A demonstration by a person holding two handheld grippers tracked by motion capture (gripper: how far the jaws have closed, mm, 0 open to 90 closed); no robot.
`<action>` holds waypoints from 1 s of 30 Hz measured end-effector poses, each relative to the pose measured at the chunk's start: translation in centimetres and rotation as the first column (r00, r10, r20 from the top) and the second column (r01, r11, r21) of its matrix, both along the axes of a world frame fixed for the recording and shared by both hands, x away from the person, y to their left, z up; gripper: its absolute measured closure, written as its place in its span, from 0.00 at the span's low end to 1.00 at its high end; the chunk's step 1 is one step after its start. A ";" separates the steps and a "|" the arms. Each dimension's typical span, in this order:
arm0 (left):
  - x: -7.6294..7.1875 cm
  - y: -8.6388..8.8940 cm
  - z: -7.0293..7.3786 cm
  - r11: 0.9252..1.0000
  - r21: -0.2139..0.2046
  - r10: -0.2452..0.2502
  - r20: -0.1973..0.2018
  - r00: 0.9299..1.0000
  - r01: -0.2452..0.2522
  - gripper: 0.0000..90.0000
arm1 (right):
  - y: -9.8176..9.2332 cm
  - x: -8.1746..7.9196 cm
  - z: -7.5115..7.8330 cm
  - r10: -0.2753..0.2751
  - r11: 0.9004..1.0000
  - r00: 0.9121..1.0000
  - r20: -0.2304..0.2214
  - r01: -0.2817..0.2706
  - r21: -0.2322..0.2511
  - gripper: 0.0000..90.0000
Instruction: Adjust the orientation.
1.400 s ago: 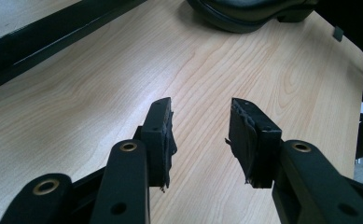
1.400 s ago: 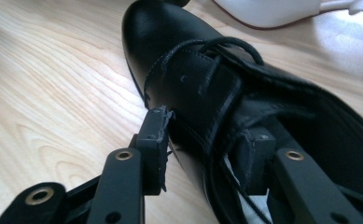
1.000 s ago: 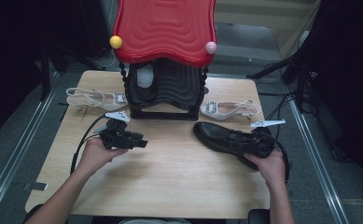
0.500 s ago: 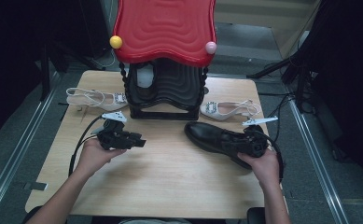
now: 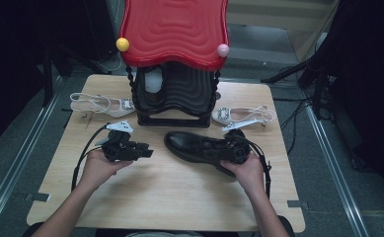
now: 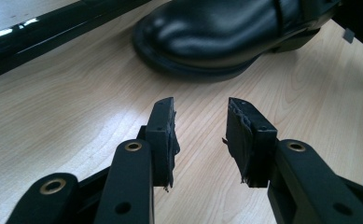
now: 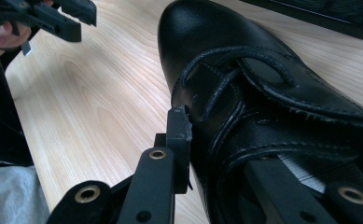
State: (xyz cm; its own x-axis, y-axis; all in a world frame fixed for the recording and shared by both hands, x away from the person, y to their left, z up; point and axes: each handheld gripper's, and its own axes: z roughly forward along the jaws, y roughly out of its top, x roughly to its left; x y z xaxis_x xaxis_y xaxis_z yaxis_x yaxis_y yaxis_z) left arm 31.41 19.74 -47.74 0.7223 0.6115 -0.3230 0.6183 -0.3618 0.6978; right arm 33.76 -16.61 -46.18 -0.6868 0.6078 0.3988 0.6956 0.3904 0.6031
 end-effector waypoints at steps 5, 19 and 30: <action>-0.2 -0.3 -0.1 1.000 -0.009 0.010 -0.002 1.000 -0.010 0.77 | 2.2 0.3 -0.2 0.022 1.000 1.000 -0.004 -0.022 -0.004 0.90; 0.2 -1.8 -0.2 1.000 0.014 0.021 0.013 1.000 -0.021 0.90 | 6.6 0.7 -1.5 0.051 0.999 0.998 -0.022 -0.051 0.002 0.87; -0.2 -2.2 -0.2 0.999 0.007 0.044 0.025 0.999 -0.044 0.92 | 3.6 0.0 0.0 0.047 0.999 0.998 0.044 -0.048 0.010 0.77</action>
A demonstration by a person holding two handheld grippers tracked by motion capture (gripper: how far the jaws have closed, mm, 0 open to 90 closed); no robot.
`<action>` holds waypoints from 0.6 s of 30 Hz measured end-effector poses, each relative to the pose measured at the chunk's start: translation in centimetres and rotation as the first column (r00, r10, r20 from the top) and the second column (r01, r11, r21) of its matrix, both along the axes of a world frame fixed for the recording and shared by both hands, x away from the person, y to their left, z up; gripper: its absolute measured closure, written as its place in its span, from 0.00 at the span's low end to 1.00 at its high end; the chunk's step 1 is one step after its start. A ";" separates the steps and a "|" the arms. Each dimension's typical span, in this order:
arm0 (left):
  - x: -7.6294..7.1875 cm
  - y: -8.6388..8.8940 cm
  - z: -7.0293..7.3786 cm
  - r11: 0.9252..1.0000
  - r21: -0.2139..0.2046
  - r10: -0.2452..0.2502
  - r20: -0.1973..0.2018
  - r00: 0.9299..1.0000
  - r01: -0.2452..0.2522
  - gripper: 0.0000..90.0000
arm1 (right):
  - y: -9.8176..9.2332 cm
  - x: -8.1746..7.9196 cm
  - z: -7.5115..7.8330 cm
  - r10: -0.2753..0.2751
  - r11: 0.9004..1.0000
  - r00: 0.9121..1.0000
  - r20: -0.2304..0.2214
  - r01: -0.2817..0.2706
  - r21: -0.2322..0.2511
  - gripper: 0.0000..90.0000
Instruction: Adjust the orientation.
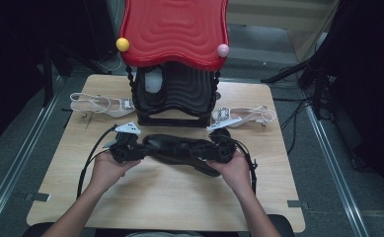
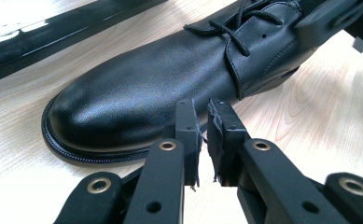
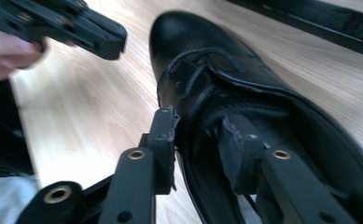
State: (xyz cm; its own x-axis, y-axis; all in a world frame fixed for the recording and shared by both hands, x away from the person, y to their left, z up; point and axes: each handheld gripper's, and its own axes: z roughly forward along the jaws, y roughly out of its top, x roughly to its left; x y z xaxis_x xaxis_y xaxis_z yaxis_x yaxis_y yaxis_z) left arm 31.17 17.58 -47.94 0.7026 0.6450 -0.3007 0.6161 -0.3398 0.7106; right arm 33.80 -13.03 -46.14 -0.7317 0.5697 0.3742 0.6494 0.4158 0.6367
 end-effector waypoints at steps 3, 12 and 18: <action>-0.1 -0.3 -0.1 1.000 0.009 -0.008 -0.001 1.000 0.008 0.92 | -1.7 0.0 0.5 -0.012 0.999 1.000 -0.009 0.012 0.037 0.86; -0.3 -1.4 -0.5 0.999 0.016 -0.029 -0.002 1.000 0.029 0.99 | -5.1 1.2 1.0 -0.116 0.993 0.991 0.059 0.115 0.022 1.00; -0.3 -2.3 -1.4 0.999 0.012 -0.036 -0.011 0.999 0.036 0.99 | -5.7 2.5 0.3 -0.161 0.985 0.979 0.129 0.166 -0.035 1.00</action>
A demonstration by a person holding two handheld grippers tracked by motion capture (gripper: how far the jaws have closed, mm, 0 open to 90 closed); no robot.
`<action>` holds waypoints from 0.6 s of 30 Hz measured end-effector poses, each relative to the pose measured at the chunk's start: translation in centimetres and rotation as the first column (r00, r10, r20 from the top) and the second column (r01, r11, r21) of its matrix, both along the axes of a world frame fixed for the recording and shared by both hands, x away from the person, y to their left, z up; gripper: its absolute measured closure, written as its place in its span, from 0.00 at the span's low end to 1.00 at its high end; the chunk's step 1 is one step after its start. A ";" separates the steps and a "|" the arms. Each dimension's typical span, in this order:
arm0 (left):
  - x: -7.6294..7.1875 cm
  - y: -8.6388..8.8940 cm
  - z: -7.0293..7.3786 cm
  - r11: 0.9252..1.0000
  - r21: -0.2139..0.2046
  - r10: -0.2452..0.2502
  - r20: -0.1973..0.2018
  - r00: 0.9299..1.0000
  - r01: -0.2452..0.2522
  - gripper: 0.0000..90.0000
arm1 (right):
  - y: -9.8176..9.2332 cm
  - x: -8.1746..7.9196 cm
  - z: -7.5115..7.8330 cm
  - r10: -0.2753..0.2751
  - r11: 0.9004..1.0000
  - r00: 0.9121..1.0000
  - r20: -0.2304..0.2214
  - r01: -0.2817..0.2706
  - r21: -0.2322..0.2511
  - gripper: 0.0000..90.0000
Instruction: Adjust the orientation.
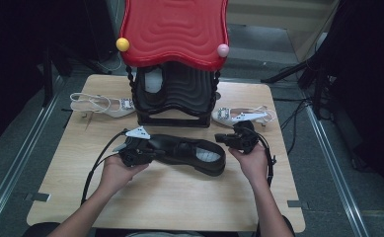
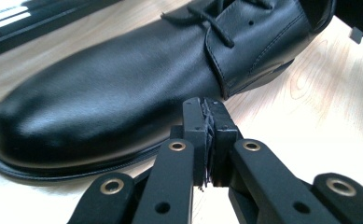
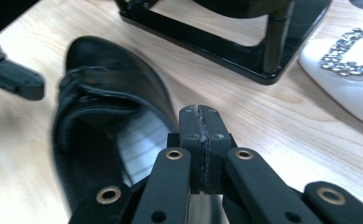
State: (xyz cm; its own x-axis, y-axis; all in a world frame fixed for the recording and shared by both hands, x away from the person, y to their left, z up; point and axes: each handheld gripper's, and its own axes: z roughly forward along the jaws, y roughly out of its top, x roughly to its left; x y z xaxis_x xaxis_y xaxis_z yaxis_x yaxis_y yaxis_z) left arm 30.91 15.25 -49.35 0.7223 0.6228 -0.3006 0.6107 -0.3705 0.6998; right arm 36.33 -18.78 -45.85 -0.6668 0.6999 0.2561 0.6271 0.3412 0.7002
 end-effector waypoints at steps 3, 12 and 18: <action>0.0 -0.4 -0.4 1.000 0.010 -0.006 -0.007 1.000 0.006 0.99 | 0.1 0.4 -0.4 -0.001 1.000 1.000 -0.004 0.001 -0.006 1.00; 0.0 -0.9 -1.1 0.999 0.030 -0.012 -0.012 1.000 0.013 0.96 | 1.4 0.9 -1.9 0.019 0.997 1.000 -0.013 -0.020 -0.069 1.00; 0.2 -0.7 -1.2 1.000 0.020 -0.008 -0.020 1.000 0.009 0.96 | 1.2 0.6 -2.0 0.027 0.998 0.999 -0.020 -0.028 -0.055 1.00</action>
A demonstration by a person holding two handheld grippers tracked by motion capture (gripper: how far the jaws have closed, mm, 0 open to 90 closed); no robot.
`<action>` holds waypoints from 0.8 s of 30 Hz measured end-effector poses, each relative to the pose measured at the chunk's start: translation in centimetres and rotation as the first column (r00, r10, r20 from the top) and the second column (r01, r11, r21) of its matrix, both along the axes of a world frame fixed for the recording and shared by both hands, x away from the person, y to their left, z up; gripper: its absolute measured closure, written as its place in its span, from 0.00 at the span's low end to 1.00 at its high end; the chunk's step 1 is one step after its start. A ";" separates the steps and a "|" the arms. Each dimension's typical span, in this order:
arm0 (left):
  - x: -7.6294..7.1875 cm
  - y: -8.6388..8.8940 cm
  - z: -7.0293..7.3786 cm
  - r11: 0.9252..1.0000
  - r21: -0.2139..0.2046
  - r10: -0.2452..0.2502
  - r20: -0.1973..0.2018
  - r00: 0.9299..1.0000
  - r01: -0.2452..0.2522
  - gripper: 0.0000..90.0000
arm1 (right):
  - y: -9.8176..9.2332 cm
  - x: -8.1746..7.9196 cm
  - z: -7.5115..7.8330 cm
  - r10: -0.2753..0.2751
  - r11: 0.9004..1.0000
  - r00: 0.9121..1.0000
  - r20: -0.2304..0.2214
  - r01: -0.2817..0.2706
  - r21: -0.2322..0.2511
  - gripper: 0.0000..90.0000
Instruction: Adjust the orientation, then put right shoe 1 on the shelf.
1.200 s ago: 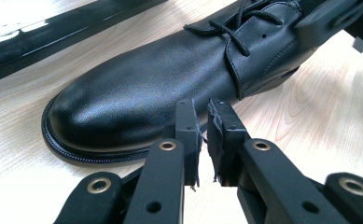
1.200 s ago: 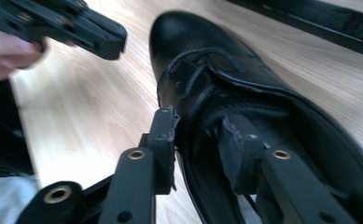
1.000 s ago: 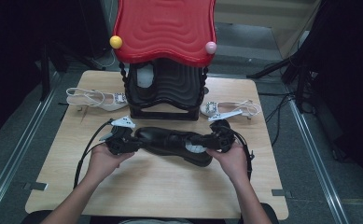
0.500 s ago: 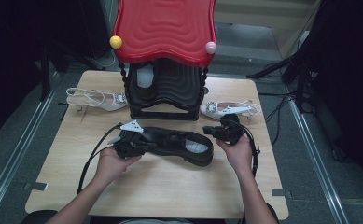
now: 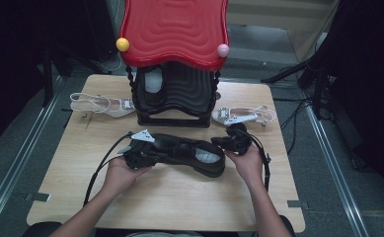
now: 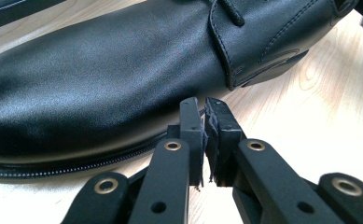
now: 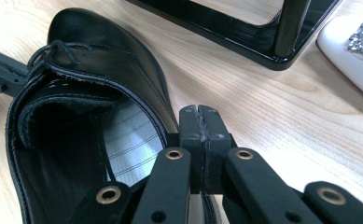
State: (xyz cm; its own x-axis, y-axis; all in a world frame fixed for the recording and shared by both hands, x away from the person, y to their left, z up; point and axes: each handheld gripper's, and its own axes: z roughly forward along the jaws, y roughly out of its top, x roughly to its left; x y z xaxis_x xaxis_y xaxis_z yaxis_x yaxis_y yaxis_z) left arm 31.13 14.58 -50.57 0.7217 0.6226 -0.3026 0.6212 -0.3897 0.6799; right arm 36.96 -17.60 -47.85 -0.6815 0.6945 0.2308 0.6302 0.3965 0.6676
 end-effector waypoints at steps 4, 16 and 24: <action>0.2 0.1 -0.1 1.000 -0.003 -0.005 -0.008 1.000 0.005 0.95 | -0.1 -0.4 0.0 0.000 1.000 1.000 -0.005 0.000 0.004 1.00; 1.0 0.0 -0.1 1.000 -0.018 -0.021 -0.030 0.999 0.021 0.96 | -0.1 -2.1 0.0 0.002 1.000 1.000 -0.008 -0.002 -0.002 1.00; 1.5 -0.1 -0.1 0.999 -0.021 -0.032 -0.035 0.999 0.031 0.95 | -0.1 -3.6 -0.1 -0.004 1.000 1.000 -0.022 0.005 0.006 1.00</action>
